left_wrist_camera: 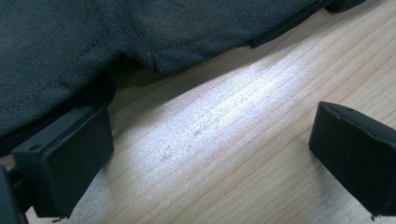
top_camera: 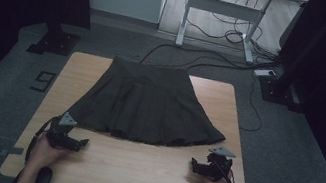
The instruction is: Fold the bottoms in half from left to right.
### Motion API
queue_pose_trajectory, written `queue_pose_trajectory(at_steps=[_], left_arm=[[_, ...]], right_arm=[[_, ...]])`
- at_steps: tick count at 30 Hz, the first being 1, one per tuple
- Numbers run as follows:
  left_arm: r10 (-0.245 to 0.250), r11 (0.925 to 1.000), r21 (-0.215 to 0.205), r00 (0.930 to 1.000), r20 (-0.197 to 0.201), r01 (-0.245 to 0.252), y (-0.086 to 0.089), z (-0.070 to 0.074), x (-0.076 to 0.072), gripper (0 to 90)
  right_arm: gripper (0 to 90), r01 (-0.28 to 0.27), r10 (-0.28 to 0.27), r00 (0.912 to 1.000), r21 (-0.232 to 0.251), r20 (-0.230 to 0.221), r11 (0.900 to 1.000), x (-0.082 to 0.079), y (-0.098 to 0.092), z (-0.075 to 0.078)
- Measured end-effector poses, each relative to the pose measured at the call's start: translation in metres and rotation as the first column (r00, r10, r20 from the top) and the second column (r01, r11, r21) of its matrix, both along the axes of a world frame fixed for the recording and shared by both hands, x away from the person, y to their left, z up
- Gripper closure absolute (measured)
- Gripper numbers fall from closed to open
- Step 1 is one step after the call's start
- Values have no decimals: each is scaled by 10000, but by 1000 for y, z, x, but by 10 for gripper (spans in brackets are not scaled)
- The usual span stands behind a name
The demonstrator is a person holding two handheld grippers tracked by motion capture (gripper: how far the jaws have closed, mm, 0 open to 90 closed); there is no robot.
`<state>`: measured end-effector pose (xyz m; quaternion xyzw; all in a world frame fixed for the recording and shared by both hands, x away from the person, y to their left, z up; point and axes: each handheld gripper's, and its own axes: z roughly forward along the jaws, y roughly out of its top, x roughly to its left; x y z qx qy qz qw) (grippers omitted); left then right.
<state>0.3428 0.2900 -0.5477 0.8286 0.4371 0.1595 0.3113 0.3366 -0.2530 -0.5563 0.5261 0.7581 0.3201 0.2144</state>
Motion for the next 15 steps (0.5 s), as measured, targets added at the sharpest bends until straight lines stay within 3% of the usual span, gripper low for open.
queue_pose_trajectory(at_steps=[11, 15], left_arm=[[64, 10000, 0, 10000, -28, -64, 0, 1, 2, 5], [214, 9997, -136, 9998, -66, -214, 2, 4, 3, 103]], right_arm=[[0, -304, 302, 9994, -106, -180, 9995, 0, -1, 2], [8, -309, 303, 9989, -172, -364, 9994, 0, 0, 3]])
